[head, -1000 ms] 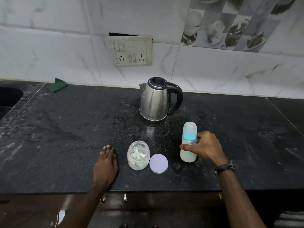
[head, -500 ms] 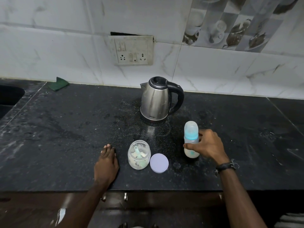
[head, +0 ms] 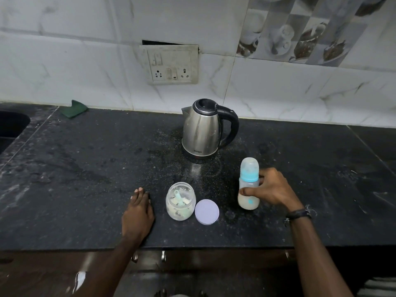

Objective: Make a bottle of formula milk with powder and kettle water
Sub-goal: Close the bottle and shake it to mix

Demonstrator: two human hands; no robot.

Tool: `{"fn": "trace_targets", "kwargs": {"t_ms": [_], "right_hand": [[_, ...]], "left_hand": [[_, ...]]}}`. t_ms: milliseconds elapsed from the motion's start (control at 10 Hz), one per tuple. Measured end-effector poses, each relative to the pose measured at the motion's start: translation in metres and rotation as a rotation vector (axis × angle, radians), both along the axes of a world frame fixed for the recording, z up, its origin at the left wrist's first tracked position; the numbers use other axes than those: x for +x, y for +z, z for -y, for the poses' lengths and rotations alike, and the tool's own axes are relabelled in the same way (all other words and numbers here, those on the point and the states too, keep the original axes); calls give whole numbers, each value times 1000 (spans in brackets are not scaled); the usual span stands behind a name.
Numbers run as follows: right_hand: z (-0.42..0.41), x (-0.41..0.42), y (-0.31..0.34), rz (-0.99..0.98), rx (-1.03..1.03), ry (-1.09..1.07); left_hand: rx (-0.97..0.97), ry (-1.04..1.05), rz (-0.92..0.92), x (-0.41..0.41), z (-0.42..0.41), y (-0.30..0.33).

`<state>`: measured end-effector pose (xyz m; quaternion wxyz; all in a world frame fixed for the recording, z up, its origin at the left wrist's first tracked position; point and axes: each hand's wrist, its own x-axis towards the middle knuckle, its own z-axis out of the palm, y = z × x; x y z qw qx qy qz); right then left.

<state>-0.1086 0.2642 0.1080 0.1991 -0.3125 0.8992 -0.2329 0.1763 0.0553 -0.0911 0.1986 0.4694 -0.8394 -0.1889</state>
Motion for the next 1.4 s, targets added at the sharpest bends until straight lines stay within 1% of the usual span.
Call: {"fn": "trace_targets", "kwargs": {"t_ms": [100, 200, 300, 400, 500, 600, 700, 800, 900, 1000, 1100, 1200, 1300, 1400], "right_hand": [[3, 5, 1, 67, -115, -23], [4, 5, -1, -6, -32, -54], [2, 8, -5, 44, -96, -16], [4, 6, -2, -14, -40, -58], [2, 10, -5, 75, -74, 2], [5, 7, -5, -17, -46, -18], [5, 8, -6, -51, -4, -54], [4, 8, -4, 147, -180, -49], [5, 6, -6, 114, -96, -39], [4, 8, -3, -65, -49, -50], [4, 7, -2, 43, -110, -85], [3, 5, -2, -84, -72, -138], [2, 1, -1, 83, -109, -115], [2, 1, 1, -29, -10, -132]], "left_hand": [[3, 6, 5, -1, 1, 1], [1, 8, 4, 0, -1, 1], [-6, 5, -11, -1, 0, 2], [-8, 7, -5, -1, -1, 1], [-18, 3, -19, 0, 0, 2], [-20, 2, -13, -2, -1, 1], [-40, 1, -17, -1, -1, 1], [-29, 4, -18, -1, -1, 3], [-35, 4, -12, 0, -1, 2], [-35, -1, -8, -1, -1, 3], [-25, -1, -3, 0, -1, 3], [-21, 3, -2, 0, -1, 2], [-9, 0, 11, 0, -1, 2], [-7, 3, 9, 0, 0, 3]]}}
